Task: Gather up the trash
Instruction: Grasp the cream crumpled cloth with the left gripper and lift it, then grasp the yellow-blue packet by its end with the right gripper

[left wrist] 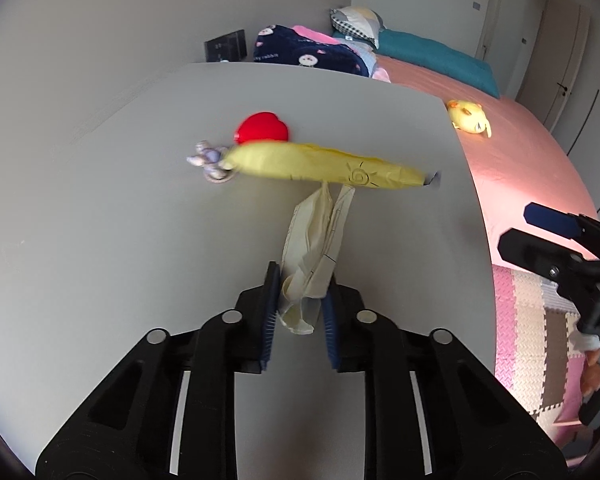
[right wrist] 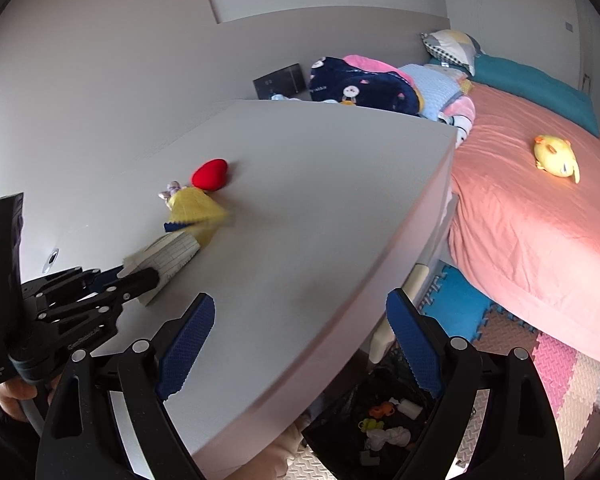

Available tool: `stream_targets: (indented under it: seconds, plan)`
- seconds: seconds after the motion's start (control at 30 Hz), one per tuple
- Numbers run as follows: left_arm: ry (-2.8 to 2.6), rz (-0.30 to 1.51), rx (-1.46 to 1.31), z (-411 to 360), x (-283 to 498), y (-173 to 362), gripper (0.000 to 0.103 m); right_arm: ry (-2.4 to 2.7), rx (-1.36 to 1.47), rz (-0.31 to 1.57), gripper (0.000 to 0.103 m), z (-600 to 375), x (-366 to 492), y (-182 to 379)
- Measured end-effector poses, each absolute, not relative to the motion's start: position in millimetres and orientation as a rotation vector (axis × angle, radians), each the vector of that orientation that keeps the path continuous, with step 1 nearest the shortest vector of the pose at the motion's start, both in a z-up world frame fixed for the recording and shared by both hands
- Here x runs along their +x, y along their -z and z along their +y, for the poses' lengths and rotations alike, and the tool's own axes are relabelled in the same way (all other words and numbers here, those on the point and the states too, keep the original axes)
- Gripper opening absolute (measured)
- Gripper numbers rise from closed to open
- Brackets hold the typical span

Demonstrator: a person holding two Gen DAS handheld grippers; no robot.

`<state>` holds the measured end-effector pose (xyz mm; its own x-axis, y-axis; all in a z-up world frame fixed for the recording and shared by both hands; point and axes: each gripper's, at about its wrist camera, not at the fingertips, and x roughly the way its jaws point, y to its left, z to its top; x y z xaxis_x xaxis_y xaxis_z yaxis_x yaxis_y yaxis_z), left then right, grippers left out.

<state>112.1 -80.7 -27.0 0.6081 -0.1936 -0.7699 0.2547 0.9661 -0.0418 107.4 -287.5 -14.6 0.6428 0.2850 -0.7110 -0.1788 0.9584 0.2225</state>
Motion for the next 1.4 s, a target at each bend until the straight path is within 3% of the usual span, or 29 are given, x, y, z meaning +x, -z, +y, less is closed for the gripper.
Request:
stream_targets:
  seconds: [0.33,1.13,1.23,1.4]
  plan:
    - [0.175,0.806,0.000,-30.9,100.6,1.1,0.016,-0.315,0.093,0.828,0.088,-253.9,111.1,7.8]
    - [0.038,0.841,-0.116,42.2,107.4,11.0,0.016,-0.400,-0.043,0.896,0.088,-166.4,165.3,23.7]
    - [0.022,0.845,-0.126,48.8,109.7,12.2,0.017,-0.399,-0.059,0.908,0.084,-157.8,172.6,26.0]
    - [0.011,0.859,-0.143,55.8,110.3,16.7,0.017,-0.391,-0.084,0.931,0.066,-147.9,183.5,32.3]
